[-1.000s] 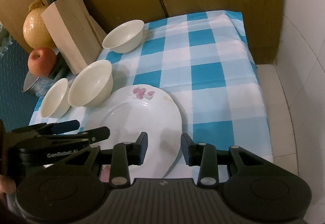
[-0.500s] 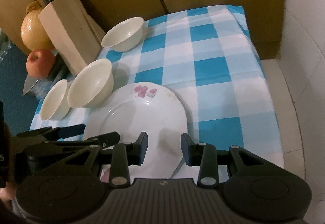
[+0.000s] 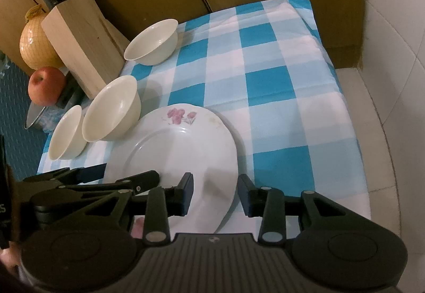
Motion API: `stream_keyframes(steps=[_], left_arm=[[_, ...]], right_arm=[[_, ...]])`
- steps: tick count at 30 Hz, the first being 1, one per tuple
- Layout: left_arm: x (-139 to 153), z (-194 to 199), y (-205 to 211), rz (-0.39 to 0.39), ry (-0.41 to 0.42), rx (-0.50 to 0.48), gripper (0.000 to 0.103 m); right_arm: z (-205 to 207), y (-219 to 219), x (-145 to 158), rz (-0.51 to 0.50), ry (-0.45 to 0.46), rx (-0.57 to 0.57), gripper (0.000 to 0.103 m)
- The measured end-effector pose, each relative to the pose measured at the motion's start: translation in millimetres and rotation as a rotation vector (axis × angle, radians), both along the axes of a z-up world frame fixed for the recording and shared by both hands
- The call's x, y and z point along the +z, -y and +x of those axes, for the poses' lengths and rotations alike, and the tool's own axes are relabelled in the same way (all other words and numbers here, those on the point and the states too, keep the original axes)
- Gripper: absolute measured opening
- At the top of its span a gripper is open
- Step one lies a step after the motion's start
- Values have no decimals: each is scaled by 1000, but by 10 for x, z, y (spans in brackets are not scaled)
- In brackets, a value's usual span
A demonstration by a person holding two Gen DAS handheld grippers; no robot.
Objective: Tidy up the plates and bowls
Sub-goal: 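Lift the pink-flower plate with the right tool toward the bowls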
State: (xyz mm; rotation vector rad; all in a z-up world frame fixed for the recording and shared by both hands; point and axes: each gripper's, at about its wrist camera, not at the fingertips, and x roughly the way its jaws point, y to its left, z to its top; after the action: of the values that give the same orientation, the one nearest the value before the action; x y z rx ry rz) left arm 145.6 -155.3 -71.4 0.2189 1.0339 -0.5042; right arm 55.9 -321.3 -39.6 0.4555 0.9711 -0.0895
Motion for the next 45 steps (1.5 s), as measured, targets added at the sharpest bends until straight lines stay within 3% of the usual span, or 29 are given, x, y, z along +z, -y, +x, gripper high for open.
stream_keyframes(steps=[5, 15, 24, 33, 37, 45], left_arm=[[-10, 3, 12, 0, 2, -11, 90], [-32, -6, 70, -2, 20, -28, 93], [-12, -278, 121, 5, 11, -159, 90], [-34, -65, 133, 4, 19, -65, 94], [-26, -134, 229, -6, 26, -117, 89], [-1, -158, 220, -4, 14, -79, 83]], right_arm=[[21, 29, -120, 63, -41, -1, 30], [53, -31, -114, -5, -41, 1, 28], [-157, 53, -79, -45, -82, 5, 28], [-173, 222, -110, 27, -45, -55, 28], [-162, 179, -121, 48, -28, -54, 33], [-193, 172, -108, 46, -23, -84, 32]])
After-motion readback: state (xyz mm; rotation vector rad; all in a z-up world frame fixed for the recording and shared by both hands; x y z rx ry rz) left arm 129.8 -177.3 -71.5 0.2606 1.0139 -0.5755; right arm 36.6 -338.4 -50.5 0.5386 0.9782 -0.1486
